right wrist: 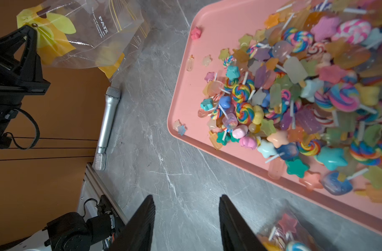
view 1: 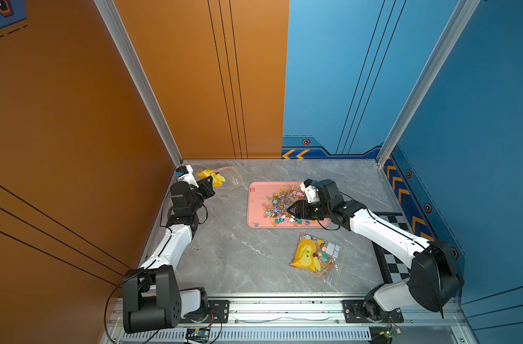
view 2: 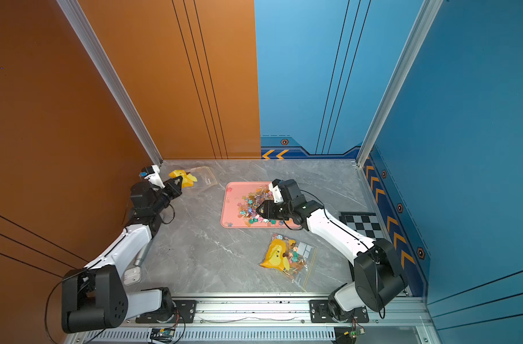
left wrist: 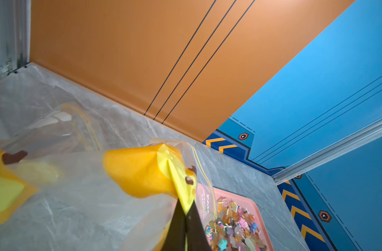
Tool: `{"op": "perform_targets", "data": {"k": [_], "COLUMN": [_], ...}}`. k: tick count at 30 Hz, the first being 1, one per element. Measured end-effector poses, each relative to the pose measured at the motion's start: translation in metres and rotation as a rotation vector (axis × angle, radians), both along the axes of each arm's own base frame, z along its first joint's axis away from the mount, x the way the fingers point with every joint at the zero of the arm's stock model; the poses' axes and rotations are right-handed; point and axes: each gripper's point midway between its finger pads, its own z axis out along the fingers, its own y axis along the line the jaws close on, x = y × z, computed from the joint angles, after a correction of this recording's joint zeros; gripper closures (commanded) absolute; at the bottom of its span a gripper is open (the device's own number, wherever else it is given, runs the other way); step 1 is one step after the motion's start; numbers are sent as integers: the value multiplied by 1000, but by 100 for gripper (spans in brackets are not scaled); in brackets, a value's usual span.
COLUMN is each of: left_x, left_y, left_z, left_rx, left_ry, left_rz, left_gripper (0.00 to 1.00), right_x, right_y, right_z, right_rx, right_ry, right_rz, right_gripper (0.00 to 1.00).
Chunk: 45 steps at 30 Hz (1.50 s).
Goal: Pour candies out of the ziploc bag
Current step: Place the ziploc bag at the center of the board.
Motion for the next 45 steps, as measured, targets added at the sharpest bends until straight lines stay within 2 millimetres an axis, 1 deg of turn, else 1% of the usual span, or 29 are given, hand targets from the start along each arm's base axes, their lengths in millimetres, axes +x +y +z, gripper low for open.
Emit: {"op": "perform_targets", "data": {"k": [3, 6, 8, 11, 13, 15, 17, 20, 27, 34, 38, 45], "left_x": [-3, -4, -5, -5, -5, -5, -3, 0, 2, 5, 6, 15], "left_y": [11, 31, 42, 54, 60, 67, 73, 78, 80, 81, 82, 85], "left_z": [-12, -22, -37, -64, -77, -85, -89, -91, -90, -108, -113, -124], "left_rx": [-15, -49, -82, -134, -166, -197, -222, -242, -253, -257, -247, -222], "left_ry": [2, -19, -16, 5, 7, -5, -23, -44, -70, -33, -27, -9], "left_rz": [52, 124, 164, 203, 223, 242, 258, 268, 270, 274, 275, 274], "left_gripper": [100, 100, 100, 100, 100, 100, 100, 100, 100, 100, 100, 100], "right_x": [-6, -9, -11, -14, -16, -16, -16, -16, -20, -21, -21, -19], "right_y": [1, 3, 3, 1, 0, 0, -1, -4, -13, -21, -22, -26], "right_z": [-11, -17, -19, -22, -22, -20, -17, -13, -12, -16, -18, -18], "right_rx": [0, 5, 11, 13, 14, 20, 25, 31, 36, 33, 31, 31], "right_ry": [20, 26, 27, 28, 26, 20, 13, 3, -6, 0, 4, 4], "right_rz": [0, 1, -1, -3, -3, -5, -7, -13, -29, -43, -46, -57], "right_gripper": [50, 50, 50, 50, 50, 50, 50, 50, 49, 49, 49, 49]}}
